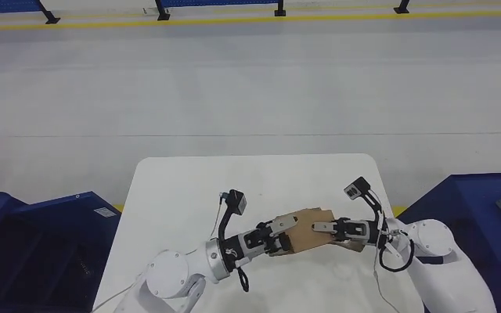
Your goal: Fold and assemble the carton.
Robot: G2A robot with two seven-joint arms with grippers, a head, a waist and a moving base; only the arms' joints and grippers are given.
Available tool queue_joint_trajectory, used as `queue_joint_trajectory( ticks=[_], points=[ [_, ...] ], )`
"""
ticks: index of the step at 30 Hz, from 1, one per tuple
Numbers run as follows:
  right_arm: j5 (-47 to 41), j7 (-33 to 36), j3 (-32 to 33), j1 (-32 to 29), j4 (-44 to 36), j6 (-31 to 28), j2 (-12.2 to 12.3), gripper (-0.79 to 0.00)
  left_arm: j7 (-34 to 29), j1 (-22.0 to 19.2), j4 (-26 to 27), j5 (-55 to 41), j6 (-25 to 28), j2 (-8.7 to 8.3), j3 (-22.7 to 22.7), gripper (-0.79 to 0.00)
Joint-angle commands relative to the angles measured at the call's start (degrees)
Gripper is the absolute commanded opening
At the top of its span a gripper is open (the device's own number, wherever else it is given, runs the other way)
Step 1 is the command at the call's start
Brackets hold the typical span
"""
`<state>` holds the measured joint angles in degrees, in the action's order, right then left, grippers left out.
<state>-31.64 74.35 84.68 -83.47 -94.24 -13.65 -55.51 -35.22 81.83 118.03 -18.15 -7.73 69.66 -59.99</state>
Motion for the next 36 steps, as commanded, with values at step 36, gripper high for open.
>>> queue_joint_trajectory(
  ticks=[36],
  points=[
    [-25.11,12.16,3.92,6.84,11.3,14.96,0.49,-0.785,2.9,3.37,4.42,9.81,-0.43,-1.7,-8.23,0.0]
  ],
)
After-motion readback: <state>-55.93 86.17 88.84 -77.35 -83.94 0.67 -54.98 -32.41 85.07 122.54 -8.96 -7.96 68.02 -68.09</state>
